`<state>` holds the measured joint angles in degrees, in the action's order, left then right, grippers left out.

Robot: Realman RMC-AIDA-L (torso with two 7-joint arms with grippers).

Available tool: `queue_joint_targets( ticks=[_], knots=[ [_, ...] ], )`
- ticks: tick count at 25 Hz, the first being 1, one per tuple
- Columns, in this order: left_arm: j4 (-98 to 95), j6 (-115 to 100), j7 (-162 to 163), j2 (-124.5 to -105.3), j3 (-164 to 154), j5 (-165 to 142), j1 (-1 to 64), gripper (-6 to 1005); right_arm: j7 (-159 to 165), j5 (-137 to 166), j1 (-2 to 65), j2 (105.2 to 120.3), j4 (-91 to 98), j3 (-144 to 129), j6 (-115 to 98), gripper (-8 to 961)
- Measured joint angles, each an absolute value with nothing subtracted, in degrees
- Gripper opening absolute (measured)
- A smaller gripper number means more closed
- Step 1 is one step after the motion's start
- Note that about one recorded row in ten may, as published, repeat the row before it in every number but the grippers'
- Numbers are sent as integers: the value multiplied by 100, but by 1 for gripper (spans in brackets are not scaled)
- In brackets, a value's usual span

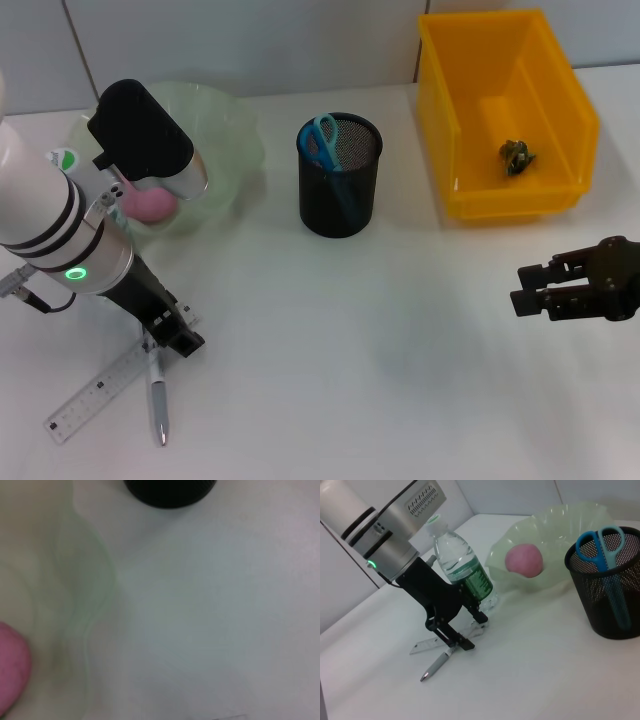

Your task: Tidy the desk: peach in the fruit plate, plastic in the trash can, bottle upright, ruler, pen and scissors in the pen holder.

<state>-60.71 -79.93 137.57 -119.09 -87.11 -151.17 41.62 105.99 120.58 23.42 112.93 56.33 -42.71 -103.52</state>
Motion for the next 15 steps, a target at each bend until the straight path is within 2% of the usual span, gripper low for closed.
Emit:
queue_joint_targets(
  ticks=[6,15],
  knots=[
    [-6064,-7988,13756,-11909,-8719,-15117,4166,612,10599,12058,2373,11290,5585,-4272,-10352,508],
    [-6064,-7946,13749,-11909,-8752,-15124,4156,580,10599,12058,2424,11267,5501,-4272,-10349,510]
  ],
)
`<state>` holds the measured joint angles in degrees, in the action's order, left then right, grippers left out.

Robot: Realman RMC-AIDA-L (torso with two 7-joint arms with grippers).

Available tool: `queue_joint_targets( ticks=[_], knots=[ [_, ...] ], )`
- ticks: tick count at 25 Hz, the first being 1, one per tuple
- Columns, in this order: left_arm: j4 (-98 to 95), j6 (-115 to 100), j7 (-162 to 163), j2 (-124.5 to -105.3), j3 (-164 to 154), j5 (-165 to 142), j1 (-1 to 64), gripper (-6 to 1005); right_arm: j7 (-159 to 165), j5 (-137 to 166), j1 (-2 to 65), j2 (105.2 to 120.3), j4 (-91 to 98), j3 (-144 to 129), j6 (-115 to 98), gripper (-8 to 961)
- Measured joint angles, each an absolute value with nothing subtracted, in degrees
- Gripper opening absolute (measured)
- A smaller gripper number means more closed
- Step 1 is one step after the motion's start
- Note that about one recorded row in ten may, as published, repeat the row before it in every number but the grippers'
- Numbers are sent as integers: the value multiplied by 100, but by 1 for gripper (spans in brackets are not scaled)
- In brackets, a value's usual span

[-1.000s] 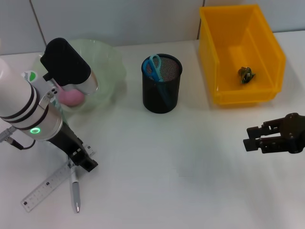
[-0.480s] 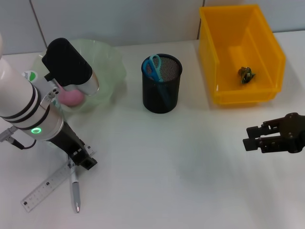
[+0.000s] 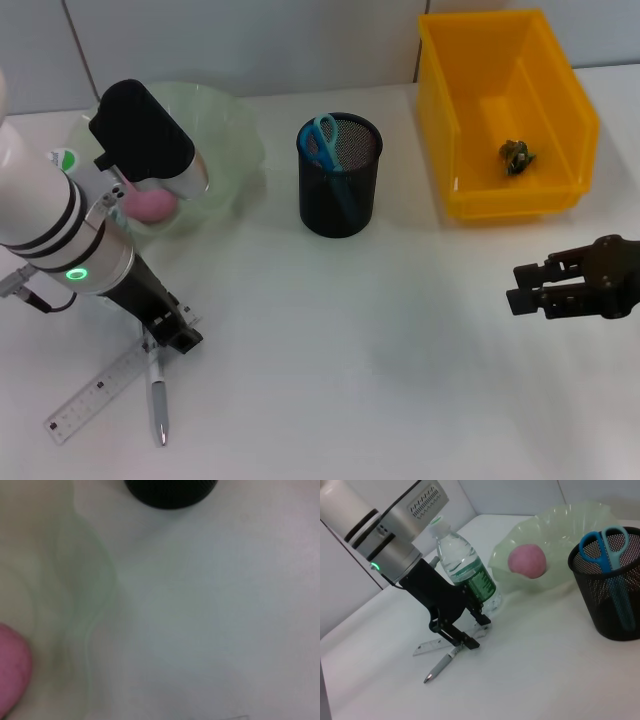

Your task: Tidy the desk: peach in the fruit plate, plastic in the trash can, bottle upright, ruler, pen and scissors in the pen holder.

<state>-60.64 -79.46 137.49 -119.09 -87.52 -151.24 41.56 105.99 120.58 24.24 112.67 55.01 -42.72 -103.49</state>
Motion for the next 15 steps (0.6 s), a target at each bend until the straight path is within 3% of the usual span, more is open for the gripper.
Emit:
queue_joint_targets(
  ticks=[15],
  knots=[
    [-6064,-7891,13746,-11909,-8855,-15145,4126,436,10599,12058,2455,11273,5499,-4272,-10343,513]
  ],
)
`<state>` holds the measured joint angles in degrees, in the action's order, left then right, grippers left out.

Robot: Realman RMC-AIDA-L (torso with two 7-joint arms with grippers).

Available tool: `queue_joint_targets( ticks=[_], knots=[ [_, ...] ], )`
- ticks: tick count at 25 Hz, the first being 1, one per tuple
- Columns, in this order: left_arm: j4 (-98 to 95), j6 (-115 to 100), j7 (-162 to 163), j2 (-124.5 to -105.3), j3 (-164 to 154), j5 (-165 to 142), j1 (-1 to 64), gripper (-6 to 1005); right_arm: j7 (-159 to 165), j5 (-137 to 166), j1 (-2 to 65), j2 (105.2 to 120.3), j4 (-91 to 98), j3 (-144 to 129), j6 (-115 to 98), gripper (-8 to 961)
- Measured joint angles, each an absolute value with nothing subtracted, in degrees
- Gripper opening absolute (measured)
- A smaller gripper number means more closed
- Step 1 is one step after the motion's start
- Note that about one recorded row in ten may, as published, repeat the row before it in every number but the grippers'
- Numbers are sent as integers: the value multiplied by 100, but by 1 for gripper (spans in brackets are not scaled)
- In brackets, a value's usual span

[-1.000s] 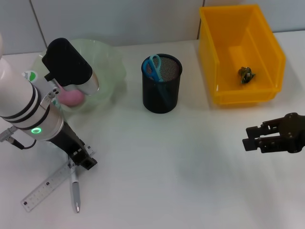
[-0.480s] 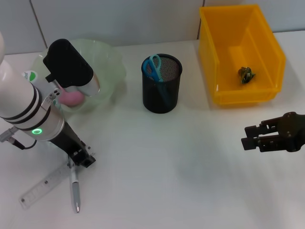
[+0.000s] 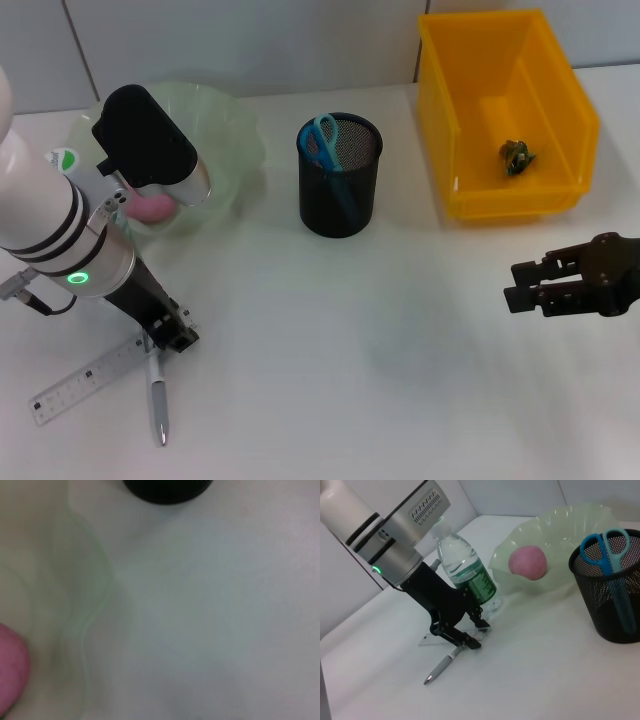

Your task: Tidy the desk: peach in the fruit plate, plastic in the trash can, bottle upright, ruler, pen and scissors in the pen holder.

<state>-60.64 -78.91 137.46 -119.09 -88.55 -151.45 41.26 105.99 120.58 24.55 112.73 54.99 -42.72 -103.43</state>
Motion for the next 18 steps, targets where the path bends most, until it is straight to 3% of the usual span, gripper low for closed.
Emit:
queue_joint_targets(
  ticks=[18],
  knots=[
    [-6266,-8166,13763,-11909,-8802,-15122,4149,401,10601,12058,2513,11254,5357,-4271,-10281,516]
  ],
)
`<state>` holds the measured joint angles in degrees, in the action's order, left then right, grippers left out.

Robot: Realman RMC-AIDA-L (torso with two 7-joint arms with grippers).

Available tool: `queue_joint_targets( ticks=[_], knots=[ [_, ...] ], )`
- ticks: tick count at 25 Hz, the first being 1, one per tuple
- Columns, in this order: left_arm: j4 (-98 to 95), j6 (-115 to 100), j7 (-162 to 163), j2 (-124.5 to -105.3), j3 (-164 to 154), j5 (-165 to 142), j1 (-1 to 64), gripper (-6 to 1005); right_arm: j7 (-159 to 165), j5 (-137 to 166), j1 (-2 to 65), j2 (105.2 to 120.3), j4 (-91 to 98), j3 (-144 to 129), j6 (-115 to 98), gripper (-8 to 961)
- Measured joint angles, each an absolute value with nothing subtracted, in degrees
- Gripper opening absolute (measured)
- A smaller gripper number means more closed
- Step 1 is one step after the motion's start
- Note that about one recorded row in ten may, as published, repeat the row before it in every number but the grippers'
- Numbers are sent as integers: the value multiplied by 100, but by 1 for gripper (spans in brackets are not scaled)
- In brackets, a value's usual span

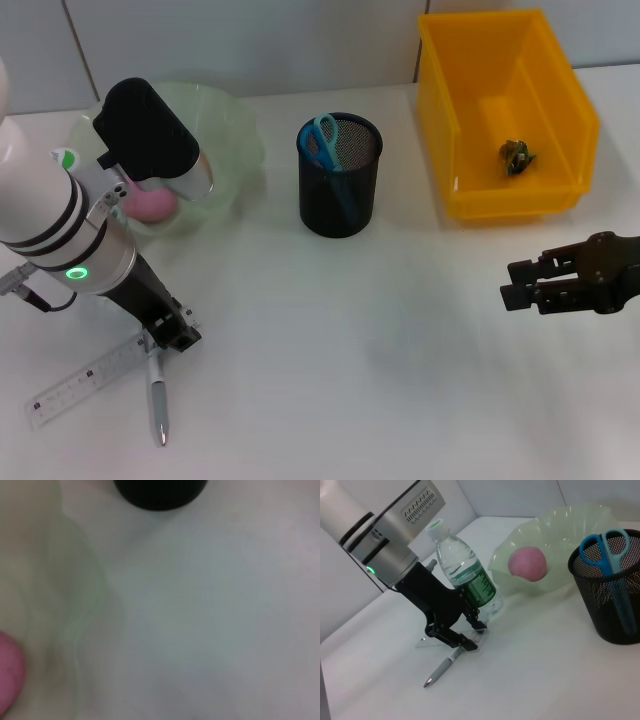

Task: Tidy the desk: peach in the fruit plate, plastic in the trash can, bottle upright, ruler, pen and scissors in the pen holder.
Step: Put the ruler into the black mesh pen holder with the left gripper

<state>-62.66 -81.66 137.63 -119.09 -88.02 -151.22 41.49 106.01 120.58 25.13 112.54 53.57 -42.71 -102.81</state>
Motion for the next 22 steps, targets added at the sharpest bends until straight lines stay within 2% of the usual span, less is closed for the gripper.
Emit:
queue_joint_targets(
  ticks=[14,22],
  knots=[
    [-6745,-9352,13745,-11892,-8207,-14856,4444,410,10599,12106,2534,11196,5336,-4272,-10259,519],
    [-7142,-10482,13756,-11890,-7503,-14427,4844,415,10534,12144,2566,11167,5249,-4272,-10255,520]
  ],
)
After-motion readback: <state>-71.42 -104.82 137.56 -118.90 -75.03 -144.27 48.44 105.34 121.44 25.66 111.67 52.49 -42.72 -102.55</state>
